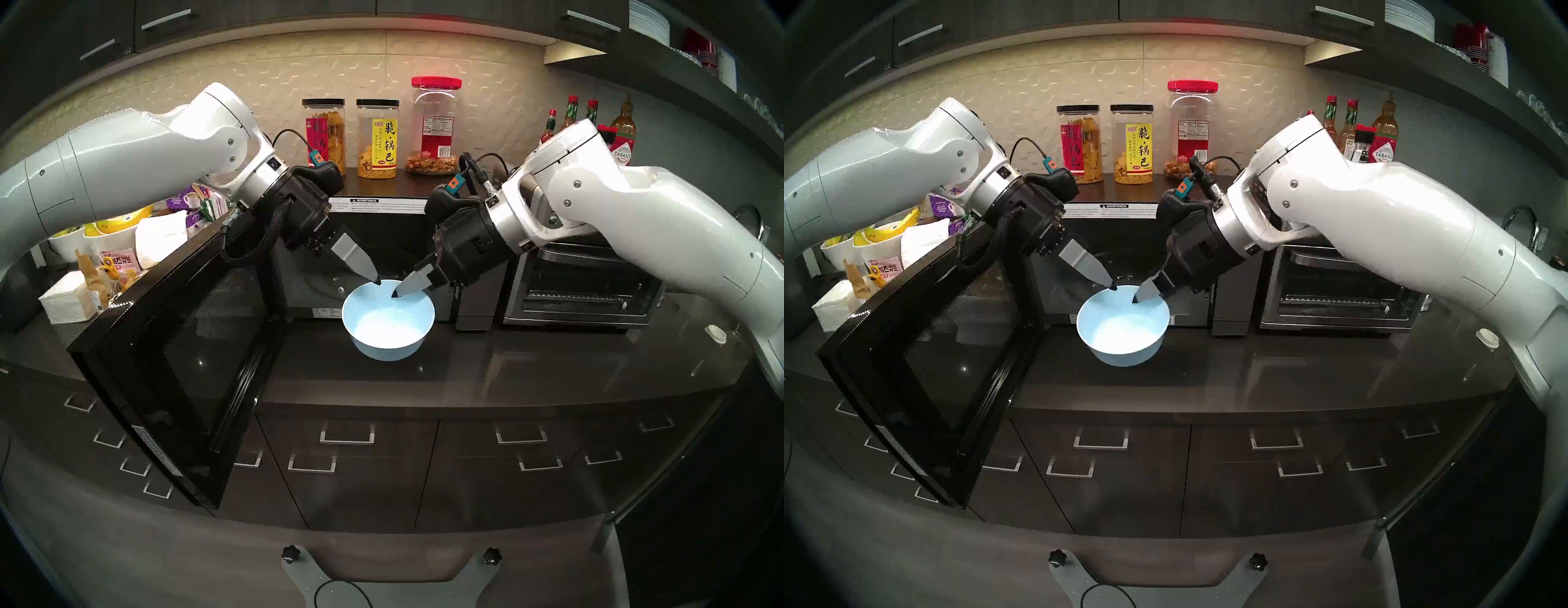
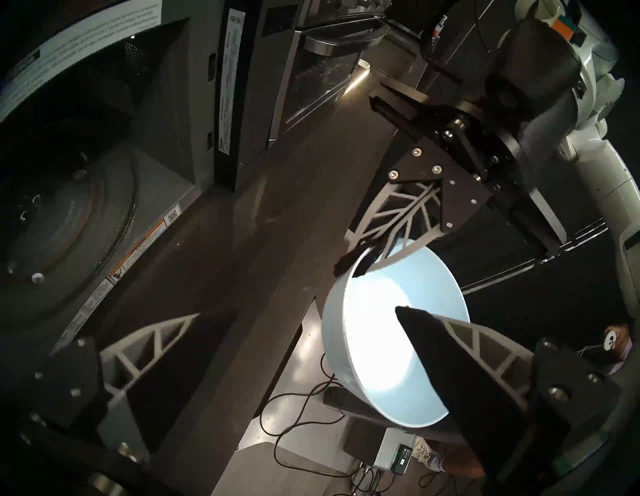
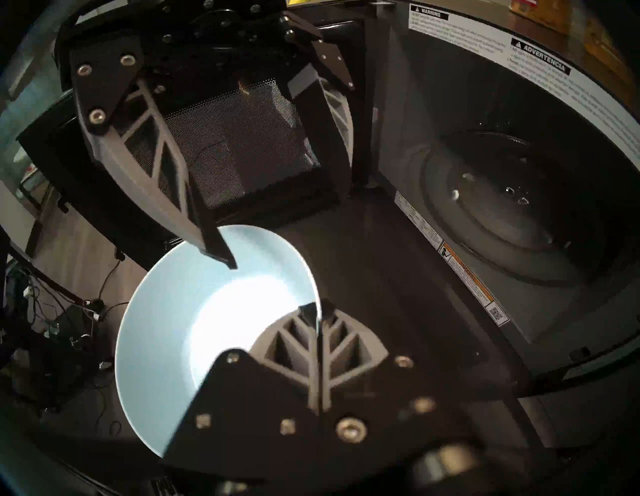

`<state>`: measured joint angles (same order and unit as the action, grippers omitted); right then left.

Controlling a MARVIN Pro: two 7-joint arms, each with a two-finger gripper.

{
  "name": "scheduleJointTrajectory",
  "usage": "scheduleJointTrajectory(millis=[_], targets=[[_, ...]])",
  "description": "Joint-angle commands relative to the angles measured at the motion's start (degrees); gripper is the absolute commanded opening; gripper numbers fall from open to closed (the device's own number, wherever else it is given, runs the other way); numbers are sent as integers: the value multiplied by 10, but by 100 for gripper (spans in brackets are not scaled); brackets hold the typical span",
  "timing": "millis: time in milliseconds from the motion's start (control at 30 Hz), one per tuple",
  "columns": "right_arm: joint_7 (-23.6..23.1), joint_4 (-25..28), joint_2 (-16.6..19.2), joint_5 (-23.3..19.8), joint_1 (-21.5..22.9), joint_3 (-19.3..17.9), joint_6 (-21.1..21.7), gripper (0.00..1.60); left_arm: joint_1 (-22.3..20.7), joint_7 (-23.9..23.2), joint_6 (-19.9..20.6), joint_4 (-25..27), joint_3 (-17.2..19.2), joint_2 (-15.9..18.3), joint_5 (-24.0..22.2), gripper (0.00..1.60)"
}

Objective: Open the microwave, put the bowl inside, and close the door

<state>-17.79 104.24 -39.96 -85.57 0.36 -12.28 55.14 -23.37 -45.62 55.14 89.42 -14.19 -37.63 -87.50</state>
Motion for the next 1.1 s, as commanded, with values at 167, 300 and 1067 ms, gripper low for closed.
scheduleJointTrajectory(millis=[167, 300, 1067], targets=[[-1, -3, 1, 4, 4, -3, -1, 0, -45, 7, -1, 35, 17, 58, -6, 160], [-3, -3, 2, 6, 2, -1, -1, 0, -59, 9, -1, 50, 20, 83, -6, 160], [-10, -11, 4, 15, -2, 4, -4, 0, -135, 9, -1, 163, -6, 216, -11, 160]])
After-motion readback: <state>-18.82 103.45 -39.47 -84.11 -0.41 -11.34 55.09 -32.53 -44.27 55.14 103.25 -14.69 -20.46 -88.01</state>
